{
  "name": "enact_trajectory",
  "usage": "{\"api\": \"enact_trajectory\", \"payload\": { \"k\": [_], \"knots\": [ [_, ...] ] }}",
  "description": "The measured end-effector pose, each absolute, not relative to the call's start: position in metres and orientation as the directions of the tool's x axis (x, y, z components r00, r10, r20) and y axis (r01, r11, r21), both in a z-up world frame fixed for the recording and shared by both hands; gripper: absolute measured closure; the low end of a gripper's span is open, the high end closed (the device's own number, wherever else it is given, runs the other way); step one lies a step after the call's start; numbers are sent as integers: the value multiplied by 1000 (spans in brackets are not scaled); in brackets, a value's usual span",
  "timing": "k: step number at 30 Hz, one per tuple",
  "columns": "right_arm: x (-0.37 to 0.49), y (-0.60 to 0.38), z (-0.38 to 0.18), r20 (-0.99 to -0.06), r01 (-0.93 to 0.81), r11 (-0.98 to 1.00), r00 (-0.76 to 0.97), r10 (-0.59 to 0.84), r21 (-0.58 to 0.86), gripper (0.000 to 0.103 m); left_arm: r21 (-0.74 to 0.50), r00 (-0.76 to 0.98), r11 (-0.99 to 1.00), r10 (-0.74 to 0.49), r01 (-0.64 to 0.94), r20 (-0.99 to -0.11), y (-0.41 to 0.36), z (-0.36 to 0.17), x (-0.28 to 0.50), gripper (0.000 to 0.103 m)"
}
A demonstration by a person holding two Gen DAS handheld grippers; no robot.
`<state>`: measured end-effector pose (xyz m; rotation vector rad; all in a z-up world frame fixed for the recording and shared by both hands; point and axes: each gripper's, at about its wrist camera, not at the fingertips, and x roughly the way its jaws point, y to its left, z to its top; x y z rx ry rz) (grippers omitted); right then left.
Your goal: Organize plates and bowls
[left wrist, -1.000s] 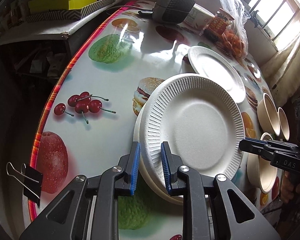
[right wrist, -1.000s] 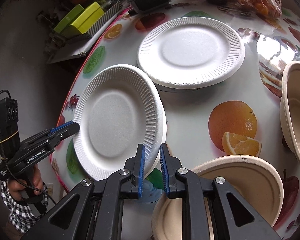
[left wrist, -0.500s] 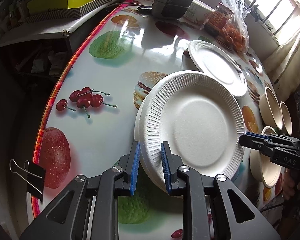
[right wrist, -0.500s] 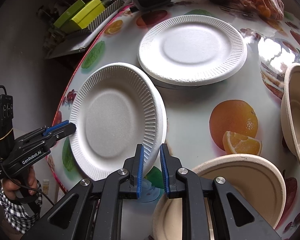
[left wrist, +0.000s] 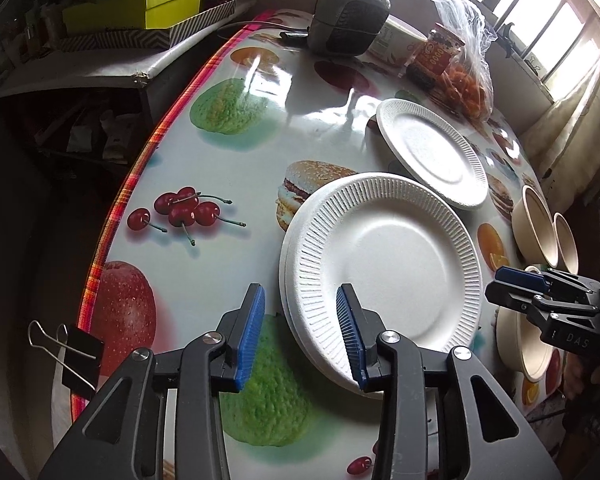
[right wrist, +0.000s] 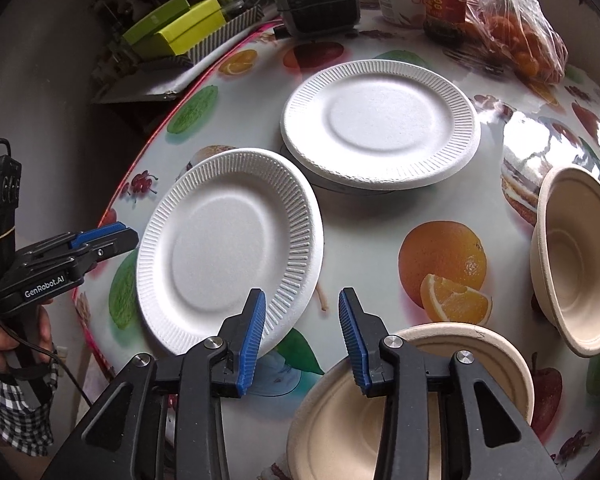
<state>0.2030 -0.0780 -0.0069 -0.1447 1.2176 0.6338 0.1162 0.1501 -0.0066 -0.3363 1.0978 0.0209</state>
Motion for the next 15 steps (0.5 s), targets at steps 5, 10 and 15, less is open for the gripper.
{"api": "enact_trajectory", "payload": {
  "k": [5, 10, 15],
  "knots": [
    [197, -83, -8, -914, -548, 821, 231, 333, 161, 66, -253, 480, 954, -148, -162, -865, 144, 2, 116, 64],
    [188, -90, -8, -919, -583, 808, 269, 287, 82, 65, -262, 485, 956, -167, -133, -858, 133, 6, 117, 64],
    [183, -104, -8, -919, -585, 810, 299, 258, 37, 62, -258, 484, 959, -172, -115, -858, 123, 6, 119, 64]
  ]
}}
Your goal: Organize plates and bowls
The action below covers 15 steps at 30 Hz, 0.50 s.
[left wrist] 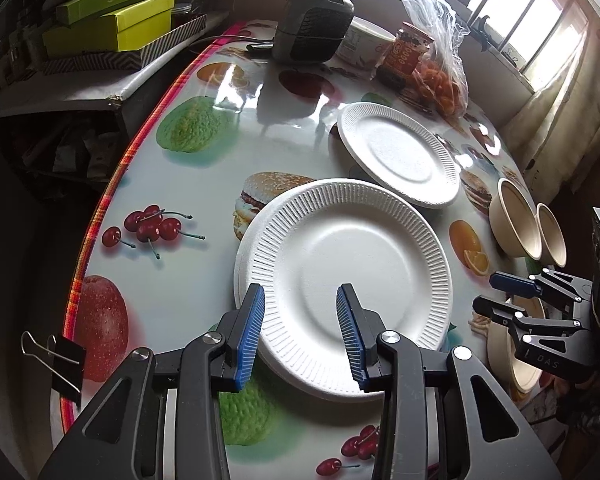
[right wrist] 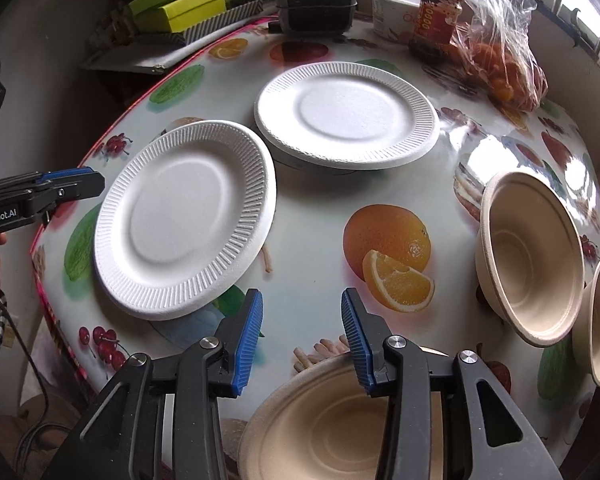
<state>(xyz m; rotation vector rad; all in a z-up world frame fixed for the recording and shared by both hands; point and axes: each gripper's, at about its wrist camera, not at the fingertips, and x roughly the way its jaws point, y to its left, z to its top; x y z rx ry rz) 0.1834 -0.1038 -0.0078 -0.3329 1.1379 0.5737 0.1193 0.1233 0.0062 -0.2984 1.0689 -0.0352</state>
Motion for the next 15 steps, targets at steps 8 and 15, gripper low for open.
{"api": "enact_trajectory", "payload": {
  "k": [8, 15],
  "knots": [
    [184, -123, -8, -918, -558, 829, 307, 250, 39, 60, -251, 481, 964, -180, -89, -858, 108, 9, 126, 64],
    [191, -132, 1, -909, -544, 836, 315, 274, 64, 56, -259, 481, 962, -191, -79, -856, 103, 14, 139, 64]
  ]
}}
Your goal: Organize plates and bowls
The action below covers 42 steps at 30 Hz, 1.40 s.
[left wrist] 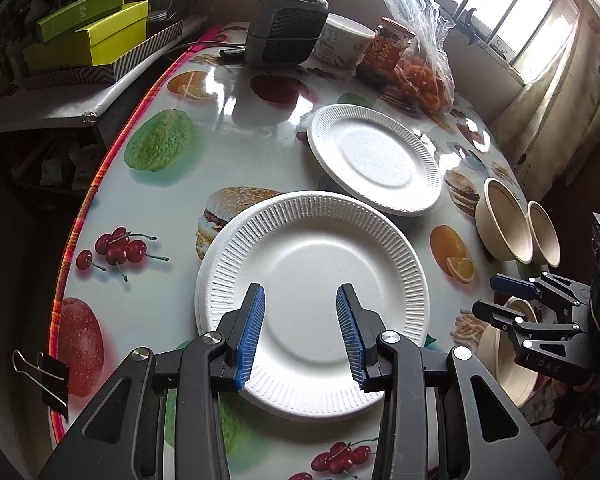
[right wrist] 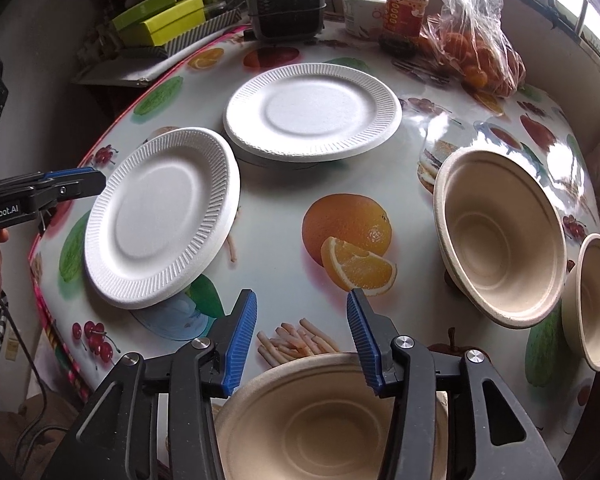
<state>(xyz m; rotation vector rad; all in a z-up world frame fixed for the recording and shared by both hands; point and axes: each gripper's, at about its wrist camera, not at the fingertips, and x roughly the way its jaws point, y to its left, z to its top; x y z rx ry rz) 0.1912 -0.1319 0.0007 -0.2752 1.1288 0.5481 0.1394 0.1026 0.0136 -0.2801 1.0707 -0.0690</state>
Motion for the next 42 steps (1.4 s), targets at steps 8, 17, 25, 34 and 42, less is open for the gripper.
{"api": "enact_trajectory", "payload": {
  "k": [8, 17, 25, 34, 42],
  "knots": [
    [217, -144, 19, -889, -516, 849, 328, 320, 115, 55, -273, 494, 959, -204, -71, -845, 101, 25, 167, 64],
    [265, -146, 43, -843, -452, 867, 367, 393, 207, 55, -285, 519, 957, -221, -46, -826, 104, 38, 212, 64],
    [309, -139, 32, -847, -394, 886, 358, 393, 244, 55, -295, 499, 954, -232, -50, -835, 109, 27, 251, 64],
    [352, -133, 11, -864, -330, 905, 334, 378, 268, 55, -317, 445, 945, -250, -81, -860, 118, 1, 285, 64],
    [371, -128, -3, -880, -312, 916, 318, 352, 254, 55, -312, 420, 946, -249, -87, -873, 119, -10, 296, 65]
  ]
}}
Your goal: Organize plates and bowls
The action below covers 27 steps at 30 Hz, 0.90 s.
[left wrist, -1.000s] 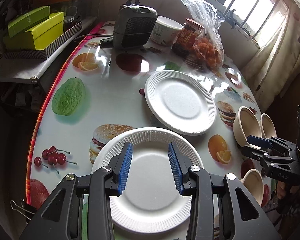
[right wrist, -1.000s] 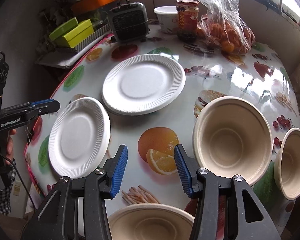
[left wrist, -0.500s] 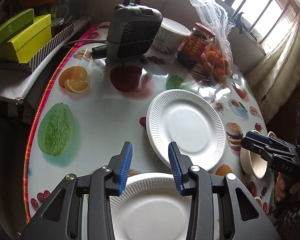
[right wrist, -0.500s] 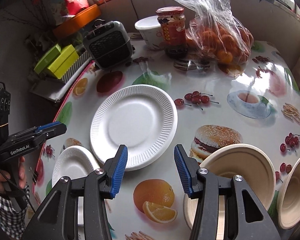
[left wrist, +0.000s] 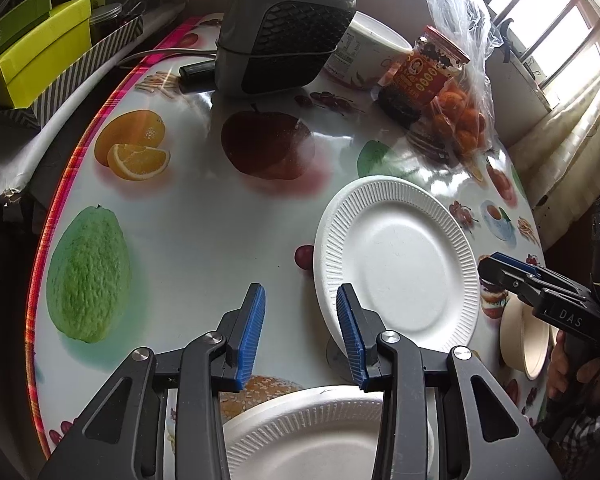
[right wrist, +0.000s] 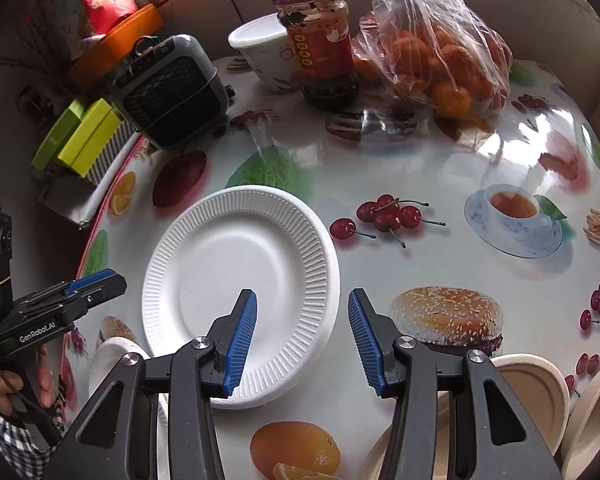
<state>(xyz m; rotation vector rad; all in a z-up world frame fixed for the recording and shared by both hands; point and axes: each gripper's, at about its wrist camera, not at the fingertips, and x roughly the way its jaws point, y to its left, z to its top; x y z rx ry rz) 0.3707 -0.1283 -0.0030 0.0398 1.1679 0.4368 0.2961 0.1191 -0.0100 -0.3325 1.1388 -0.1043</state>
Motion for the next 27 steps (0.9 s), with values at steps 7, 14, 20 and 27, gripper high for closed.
{"api": "enact_trajectory", "payload": {
  "k": [7, 14, 20, 27],
  "knots": [
    [379, -132, -12, -886, -286, 920, 301, 352, 268, 60, -313, 401, 946, -254, -88, -880, 117, -17, 302, 68],
    [380, -132, -19, -888, -277, 919, 286, 359, 282, 64, -333, 386, 938, -273, -97, -881, 116, -24, 307, 68],
    [381, -130, -21, -889, -279, 916, 276, 364, 289, 71, -338, 377, 936, -280, -95, -883, 113, -28, 309, 81],
    [380, -126, -22, -890, -285, 913, 269, 368, 291, 76, -346, 373, 934, -289, -93, -881, 110, -30, 309, 89]
  ]
}}
